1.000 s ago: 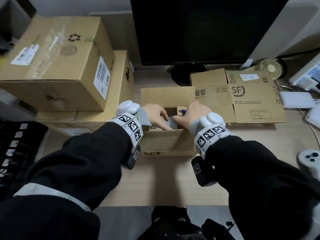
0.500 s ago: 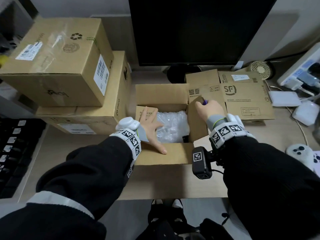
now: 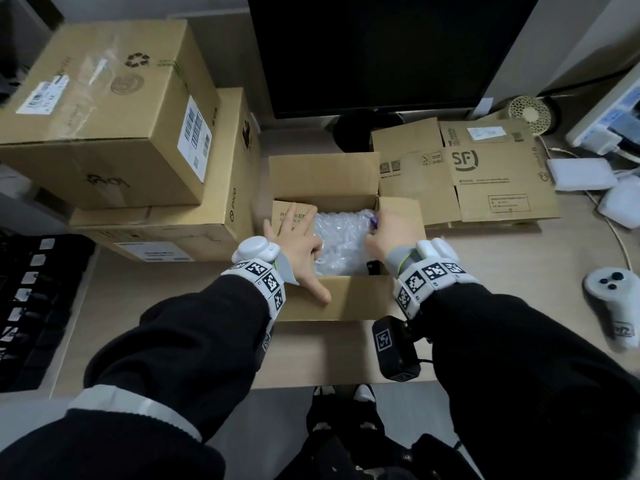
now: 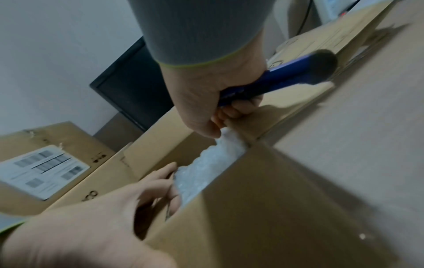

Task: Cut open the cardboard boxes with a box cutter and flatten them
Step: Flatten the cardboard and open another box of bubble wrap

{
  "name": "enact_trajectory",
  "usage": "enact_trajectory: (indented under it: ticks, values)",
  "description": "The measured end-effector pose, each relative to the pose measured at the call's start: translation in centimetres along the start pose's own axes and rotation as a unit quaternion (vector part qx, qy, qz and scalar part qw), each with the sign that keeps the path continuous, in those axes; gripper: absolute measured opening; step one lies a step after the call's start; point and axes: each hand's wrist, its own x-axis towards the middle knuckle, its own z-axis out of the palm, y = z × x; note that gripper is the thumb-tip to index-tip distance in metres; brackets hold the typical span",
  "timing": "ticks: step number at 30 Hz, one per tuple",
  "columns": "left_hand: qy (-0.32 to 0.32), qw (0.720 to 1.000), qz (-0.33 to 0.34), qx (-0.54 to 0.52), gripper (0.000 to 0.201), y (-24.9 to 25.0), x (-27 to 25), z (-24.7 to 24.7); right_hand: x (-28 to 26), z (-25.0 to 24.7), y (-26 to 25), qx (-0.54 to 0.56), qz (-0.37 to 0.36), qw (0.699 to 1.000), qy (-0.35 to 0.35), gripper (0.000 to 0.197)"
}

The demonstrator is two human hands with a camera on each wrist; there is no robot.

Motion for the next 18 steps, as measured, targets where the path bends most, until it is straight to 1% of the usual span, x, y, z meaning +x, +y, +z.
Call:
enact_trajectory:
  ticks: [3, 5, 7, 10, 13, 15, 16, 17, 18]
  values:
    - [0.028, 0.999, 0.004, -0.015, 0.074, -0.1, -0.1, 0.2, 0.5, 0.8, -1.1, -0.077, -0.019, 0.995, -0.056, 0.024]
    - [0.049, 0.998, 0.016, -0.033, 0.074, -0.1, -0.2, 0.4, 0.5, 1.1, -1.1, -0.107, -0.030, 0.992, -0.063, 0.027]
    - [0.066, 0.996, 0.025, -0.058, 0.074, -0.2, -0.6, 0.6, 0.5, 1.3, -0.8, -0.111, -0.040, 0.991, -0.064, 0.026]
    - [0.090, 0.988, 0.020, -0.123, 0.069, -0.1, -1.2, 0.1, 0.6, 1.0, -0.5, -0.115, -0.050, 0.990, -0.063, 0.024]
    - [0.155, 0.960, 0.026, -0.233, 0.058, -0.3, -2.0, -1.2, 0.8, 0.3, -0.9, -0.128, -0.054, 0.989, -0.058, 0.025]
    - [0.187, 0.940, 0.028, -0.285, 0.040, -1.1, -2.3, -2.5, 0.9, 0.1, -1.2, -0.134, -0.046, 0.988, -0.064, 0.027]
    - [0.206, 0.930, 0.018, -0.304, 0.033, -1.6, -2.5, -3.3, 0.8, 0.1, -1.4, -0.138, -0.042, 0.987, -0.068, 0.030]
    - [0.223, 0.924, 0.000, -0.311, 0.030, -2.4, -2.7, -4.3, 0.8, 0.0, -1.6, -0.140, -0.037, 0.987, -0.075, 0.032]
    - [0.234, 0.922, -0.019, -0.307, 0.032, -3.1, -2.9, -5.4, 0.6, -0.1, -1.7, -0.145, -0.038, 0.985, -0.084, 0.034]
